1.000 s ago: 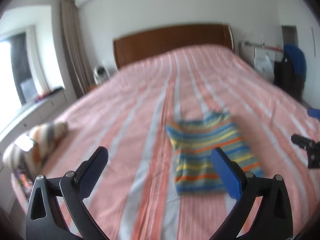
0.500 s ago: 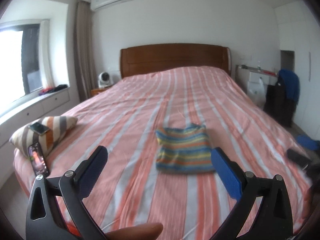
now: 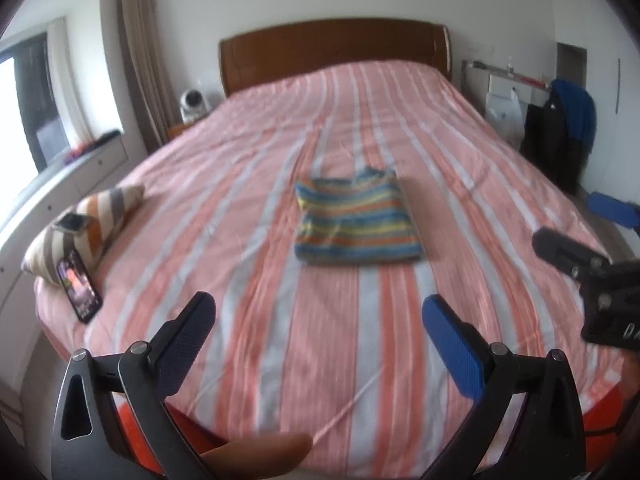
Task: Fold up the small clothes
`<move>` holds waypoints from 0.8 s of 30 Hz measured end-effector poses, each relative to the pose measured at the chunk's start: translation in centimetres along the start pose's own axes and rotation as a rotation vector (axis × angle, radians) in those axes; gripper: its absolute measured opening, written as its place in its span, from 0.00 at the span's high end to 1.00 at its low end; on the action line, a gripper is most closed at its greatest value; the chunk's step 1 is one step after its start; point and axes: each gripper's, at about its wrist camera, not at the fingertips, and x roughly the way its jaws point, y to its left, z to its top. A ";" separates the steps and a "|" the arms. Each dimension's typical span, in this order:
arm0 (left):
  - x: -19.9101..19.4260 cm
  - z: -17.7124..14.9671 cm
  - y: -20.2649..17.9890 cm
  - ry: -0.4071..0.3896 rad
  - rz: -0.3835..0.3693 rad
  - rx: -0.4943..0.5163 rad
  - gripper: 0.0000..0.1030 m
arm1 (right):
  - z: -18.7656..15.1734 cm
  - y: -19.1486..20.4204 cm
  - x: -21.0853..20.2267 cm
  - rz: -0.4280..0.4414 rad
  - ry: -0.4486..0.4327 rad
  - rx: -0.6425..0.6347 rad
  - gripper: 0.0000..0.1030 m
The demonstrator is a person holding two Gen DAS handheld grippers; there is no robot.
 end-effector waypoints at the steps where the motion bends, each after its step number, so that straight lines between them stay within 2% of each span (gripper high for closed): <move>1: 0.1 -0.1 0.1 0.018 -0.011 -0.006 0.00 | -0.3 0.2 0.2 0.003 0.026 -0.001 0.00; 5: 0.3 -0.8 0.2 0.045 -0.027 -0.029 0.00 | -1.9 0.7 0.9 0.051 0.082 0.017 0.00; 12: 0.1 -1.1 0.3 0.064 -0.015 -0.049 0.00 | -3.0 1.0 1.2 0.061 0.136 0.040 0.00; 19: -0.2 -0.9 0.9 0.078 -0.013 -0.065 0.00 | -2.3 0.7 0.2 0.057 0.143 0.078 0.00; 24: -1.6 -0.6 0.9 0.063 -0.017 -0.046 0.00 | -1.2 1.9 -1.9 0.069 0.117 0.042 0.00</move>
